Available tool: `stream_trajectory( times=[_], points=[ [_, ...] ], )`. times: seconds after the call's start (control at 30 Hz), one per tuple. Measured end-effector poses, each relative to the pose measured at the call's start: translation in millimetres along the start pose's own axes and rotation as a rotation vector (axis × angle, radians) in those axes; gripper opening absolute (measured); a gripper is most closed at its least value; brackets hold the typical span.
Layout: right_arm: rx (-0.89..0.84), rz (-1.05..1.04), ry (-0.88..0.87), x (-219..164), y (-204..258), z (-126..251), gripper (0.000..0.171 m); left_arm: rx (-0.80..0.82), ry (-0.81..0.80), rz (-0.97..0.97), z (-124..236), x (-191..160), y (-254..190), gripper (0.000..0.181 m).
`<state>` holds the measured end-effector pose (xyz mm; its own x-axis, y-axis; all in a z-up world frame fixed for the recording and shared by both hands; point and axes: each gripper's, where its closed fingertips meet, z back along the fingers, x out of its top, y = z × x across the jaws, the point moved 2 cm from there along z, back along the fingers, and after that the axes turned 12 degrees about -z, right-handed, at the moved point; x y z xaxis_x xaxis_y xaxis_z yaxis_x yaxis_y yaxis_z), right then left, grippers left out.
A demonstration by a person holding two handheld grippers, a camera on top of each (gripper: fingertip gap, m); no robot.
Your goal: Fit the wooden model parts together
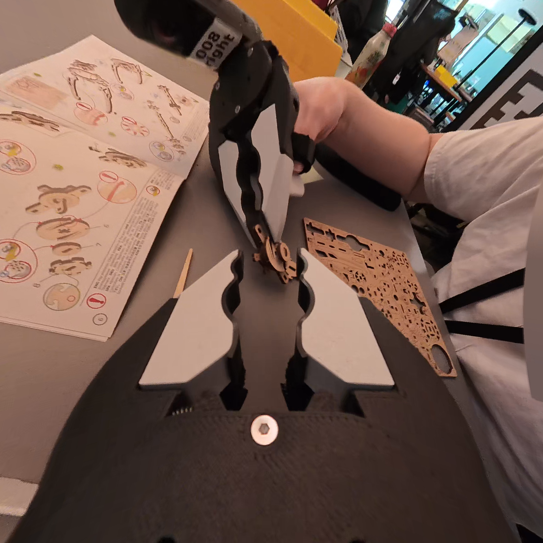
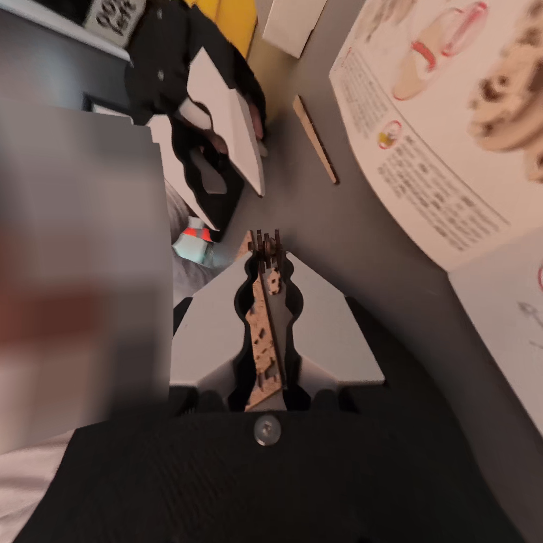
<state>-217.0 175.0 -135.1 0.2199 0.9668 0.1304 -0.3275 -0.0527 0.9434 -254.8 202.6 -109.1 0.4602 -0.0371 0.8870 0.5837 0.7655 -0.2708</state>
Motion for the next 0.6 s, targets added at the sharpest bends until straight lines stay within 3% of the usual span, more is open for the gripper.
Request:
stream_trajectory(
  times=[0.03, 0.23, 0.47, 0.6],
  points=[
    [-0.041, 0.042, 0.004, 0.3, -2.5, -0.2, 0.014, 0.005, 0.008, -0.009, -0.6, -1.0, 0.1, 0.034],
    [-0.179, 0.280, -0.045, 12.1, -3.9, 7.5, 0.033, 0.035, 0.063, -0.051, -3.8, -7.8, 1.5, 0.034],
    [-0.253, 0.913, -0.046, -0.9, 30.2, 6.5, 0.028, 0.064, 0.112, -0.074, -6.4, -13.6, 3.1, 0.035],
    [-0.364, 1.017, -0.012, -4.1, 23.7, -1.9, 0.025, 0.086, 0.144, -0.098, -8.2, -17.0, 3.9, 0.038]
  ],
)
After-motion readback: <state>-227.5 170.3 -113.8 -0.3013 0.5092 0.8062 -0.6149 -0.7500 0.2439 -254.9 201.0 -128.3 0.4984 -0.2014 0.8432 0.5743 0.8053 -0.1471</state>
